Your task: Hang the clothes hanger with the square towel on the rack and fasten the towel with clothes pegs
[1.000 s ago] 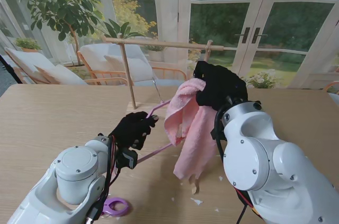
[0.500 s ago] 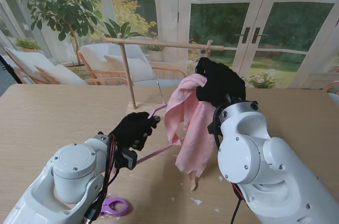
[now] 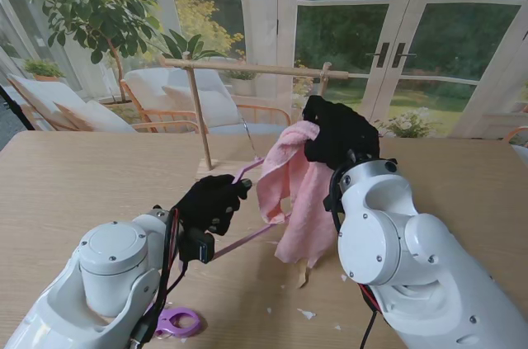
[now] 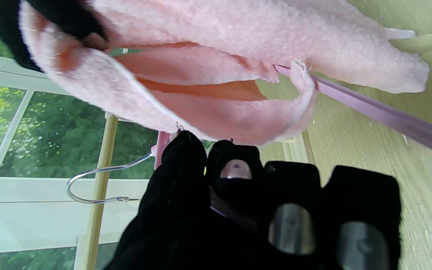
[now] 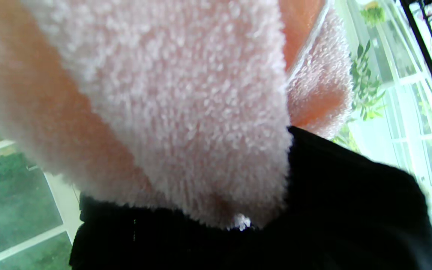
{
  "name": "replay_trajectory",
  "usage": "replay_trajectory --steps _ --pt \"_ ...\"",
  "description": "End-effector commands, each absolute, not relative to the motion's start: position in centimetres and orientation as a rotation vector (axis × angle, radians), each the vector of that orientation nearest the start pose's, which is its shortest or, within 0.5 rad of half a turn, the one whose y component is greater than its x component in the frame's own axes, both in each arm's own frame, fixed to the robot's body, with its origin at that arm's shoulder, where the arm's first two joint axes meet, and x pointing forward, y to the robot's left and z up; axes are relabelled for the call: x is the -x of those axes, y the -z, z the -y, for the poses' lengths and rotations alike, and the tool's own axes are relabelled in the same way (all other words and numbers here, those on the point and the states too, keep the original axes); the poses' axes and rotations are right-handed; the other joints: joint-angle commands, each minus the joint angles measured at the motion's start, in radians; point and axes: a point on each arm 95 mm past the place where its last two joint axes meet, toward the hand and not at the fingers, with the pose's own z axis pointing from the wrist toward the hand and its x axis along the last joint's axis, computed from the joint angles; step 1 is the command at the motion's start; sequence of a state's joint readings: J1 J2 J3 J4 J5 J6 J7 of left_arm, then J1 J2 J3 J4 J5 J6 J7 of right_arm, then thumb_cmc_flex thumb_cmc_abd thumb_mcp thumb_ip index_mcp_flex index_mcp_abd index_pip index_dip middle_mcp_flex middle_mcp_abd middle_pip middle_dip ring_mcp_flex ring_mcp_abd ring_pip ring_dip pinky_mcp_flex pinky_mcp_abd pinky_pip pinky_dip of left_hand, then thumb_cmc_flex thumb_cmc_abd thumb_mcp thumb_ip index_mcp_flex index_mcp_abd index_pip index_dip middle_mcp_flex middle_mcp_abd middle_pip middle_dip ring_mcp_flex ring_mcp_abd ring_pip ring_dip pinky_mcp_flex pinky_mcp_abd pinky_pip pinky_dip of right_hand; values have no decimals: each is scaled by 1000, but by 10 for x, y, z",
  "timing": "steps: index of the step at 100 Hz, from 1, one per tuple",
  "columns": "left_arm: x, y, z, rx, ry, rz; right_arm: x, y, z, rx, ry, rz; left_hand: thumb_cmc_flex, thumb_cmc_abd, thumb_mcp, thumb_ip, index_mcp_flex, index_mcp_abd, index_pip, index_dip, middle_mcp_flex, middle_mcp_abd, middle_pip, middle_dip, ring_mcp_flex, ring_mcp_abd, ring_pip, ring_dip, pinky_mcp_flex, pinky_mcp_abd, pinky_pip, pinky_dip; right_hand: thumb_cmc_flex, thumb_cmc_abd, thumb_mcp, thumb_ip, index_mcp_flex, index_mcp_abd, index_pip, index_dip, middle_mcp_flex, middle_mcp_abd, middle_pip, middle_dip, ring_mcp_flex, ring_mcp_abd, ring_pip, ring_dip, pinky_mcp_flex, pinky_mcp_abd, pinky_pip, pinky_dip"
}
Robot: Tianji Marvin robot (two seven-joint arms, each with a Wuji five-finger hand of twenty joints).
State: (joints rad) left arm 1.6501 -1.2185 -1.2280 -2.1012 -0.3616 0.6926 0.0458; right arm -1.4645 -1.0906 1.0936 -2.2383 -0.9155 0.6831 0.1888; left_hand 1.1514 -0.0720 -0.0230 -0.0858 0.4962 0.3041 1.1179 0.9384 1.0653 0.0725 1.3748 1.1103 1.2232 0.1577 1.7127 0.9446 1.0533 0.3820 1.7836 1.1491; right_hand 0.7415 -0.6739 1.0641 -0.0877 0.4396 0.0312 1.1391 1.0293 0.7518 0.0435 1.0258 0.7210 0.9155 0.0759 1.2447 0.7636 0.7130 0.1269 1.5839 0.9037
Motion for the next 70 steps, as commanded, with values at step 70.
replay_trajectory --steps 70 --pt "-342 202 88 2713 1972 -682 -363 138 -73 -1464 -1531 -1137 73 70 -13 20 -27 24 20 17 11 -60 39 -5 45 -21 91 -15 38 -45 310 27 72 52 0 -6 9 18 -39 -107 27 35 -9 -49 78 4 39 5 118 -116 138 -118"
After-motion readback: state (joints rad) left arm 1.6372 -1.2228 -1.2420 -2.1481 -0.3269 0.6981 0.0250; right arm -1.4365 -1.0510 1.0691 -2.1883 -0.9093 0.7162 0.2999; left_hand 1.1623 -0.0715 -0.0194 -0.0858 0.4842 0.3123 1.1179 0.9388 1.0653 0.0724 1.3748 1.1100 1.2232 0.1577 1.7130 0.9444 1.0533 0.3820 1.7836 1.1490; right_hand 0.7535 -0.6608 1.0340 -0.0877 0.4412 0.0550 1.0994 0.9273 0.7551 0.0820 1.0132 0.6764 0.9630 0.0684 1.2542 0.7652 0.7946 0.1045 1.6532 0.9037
